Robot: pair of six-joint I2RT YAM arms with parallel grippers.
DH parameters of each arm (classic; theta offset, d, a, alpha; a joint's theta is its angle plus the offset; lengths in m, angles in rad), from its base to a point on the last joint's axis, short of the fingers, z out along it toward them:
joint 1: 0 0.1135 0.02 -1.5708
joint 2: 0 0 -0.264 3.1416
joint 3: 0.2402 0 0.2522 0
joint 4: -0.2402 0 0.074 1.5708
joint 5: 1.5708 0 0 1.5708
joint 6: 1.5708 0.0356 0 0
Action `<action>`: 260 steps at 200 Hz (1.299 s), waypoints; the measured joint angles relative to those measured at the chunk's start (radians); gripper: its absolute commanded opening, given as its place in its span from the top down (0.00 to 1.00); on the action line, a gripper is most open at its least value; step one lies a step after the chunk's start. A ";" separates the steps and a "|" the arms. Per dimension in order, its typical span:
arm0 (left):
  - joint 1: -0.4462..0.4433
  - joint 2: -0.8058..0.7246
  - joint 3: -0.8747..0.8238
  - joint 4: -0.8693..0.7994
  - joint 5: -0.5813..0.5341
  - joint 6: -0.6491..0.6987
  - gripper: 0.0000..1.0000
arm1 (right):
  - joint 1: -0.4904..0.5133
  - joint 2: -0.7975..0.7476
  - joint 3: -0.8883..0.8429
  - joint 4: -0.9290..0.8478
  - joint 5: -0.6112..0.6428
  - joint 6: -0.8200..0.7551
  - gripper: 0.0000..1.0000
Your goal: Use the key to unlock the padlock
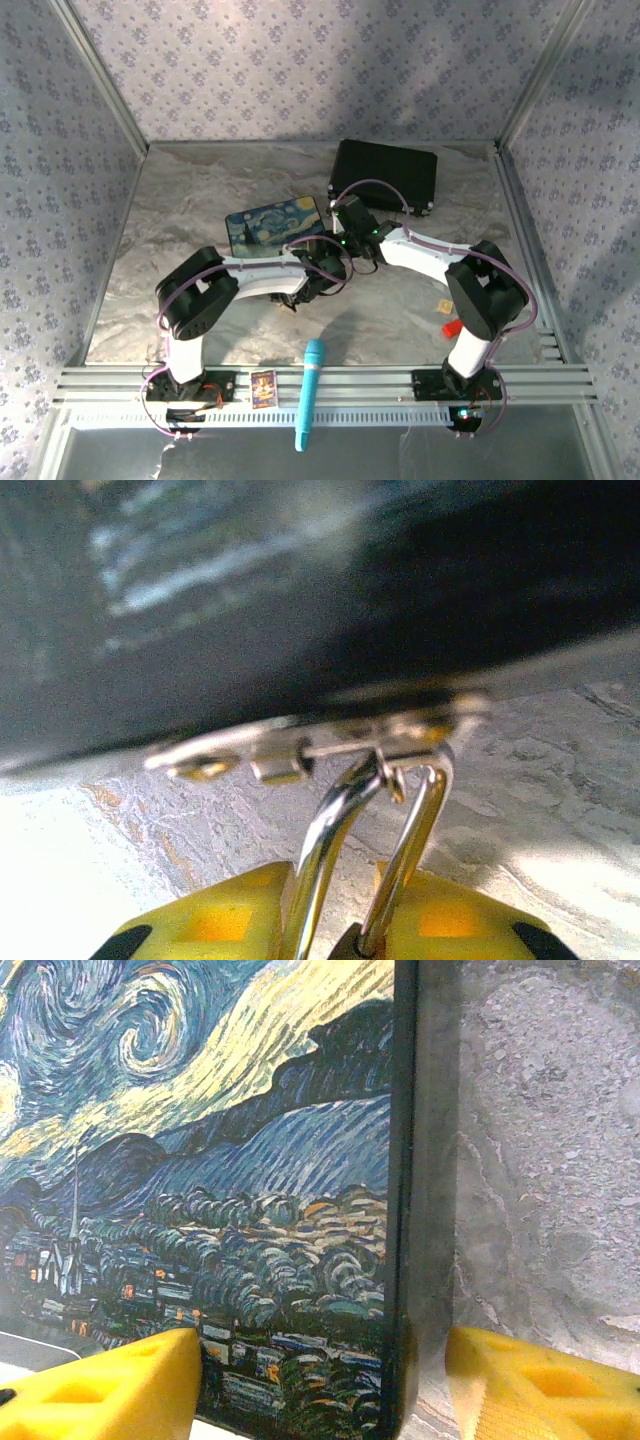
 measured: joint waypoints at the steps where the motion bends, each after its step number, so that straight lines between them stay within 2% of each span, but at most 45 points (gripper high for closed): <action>1: -0.001 0.000 0.000 0.000 0.000 0.000 0.74 | 0.000 0.000 0.000 0.000 0.000 0.000 0.34; 23: -0.008 -0.002 -0.004 -0.003 -0.011 0.002 0.64 | -0.001 0.000 -0.001 0.002 -0.002 0.000 0.34; 60: -0.034 -0.009 -0.023 -0.016 -0.028 0.003 0.65 | -0.001 0.001 -0.001 0.002 -0.003 0.000 0.34; 73: -0.048 -0.003 -0.029 -0.036 0.018 0.019 0.65 | -0.001 0.002 -0.001 0.003 -0.003 0.001 0.34; 84: -0.062 0.008 -0.033 -0.038 0.013 0.027 0.65 | -0.001 0.002 -0.001 0.003 -0.004 0.001 0.34; 144: -0.063 -0.001 -0.035 -0.040 0.020 0.052 0.63 | -0.001 0.003 0.000 0.003 -0.006 0.004 0.34; 153: -0.061 -0.008 -0.036 -0.042 0.028 0.063 0.58 | -0.004 0.002 0.001 0.002 -0.006 0.003 0.34; 186: -0.042 -0.100 -0.066 -0.037 0.091 0.114 0.26 | -0.022 -0.002 0.013 -0.024 -0.020 -0.016 0.27; 192: -0.038 -0.130 -0.075 -0.027 0.102 0.120 0.20 | -0.026 -0.004 0.016 -0.035 -0.021 -0.024 0.22; 195: -0.035 -0.153 -0.080 -0.022 0.106 0.125 0.18 | -0.027 -0.006 0.017 -0.040 -0.021 -0.028 0.08; 197: -0.034 -0.162 -0.082 -0.018 0.109 0.122 0.16 | -0.028 -0.006 0.018 -0.045 -0.021 -0.034 0.03; 207: -0.023 -0.243 -0.101 0.008 0.128 0.150 0.10 | -0.037 -0.014 0.019 -0.065 -0.023 -0.039 0.01; 230: 0.018 -0.438 -0.156 0.088 0.167 0.174 0.04 | -0.062 -0.038 0.026 -0.095 -0.026 -0.054 0.01; 260: 0.105 -0.658 -0.247 0.182 0.235 0.185 0.00 | -0.080 -0.131 0.004 -0.086 -0.013 -0.054 0.01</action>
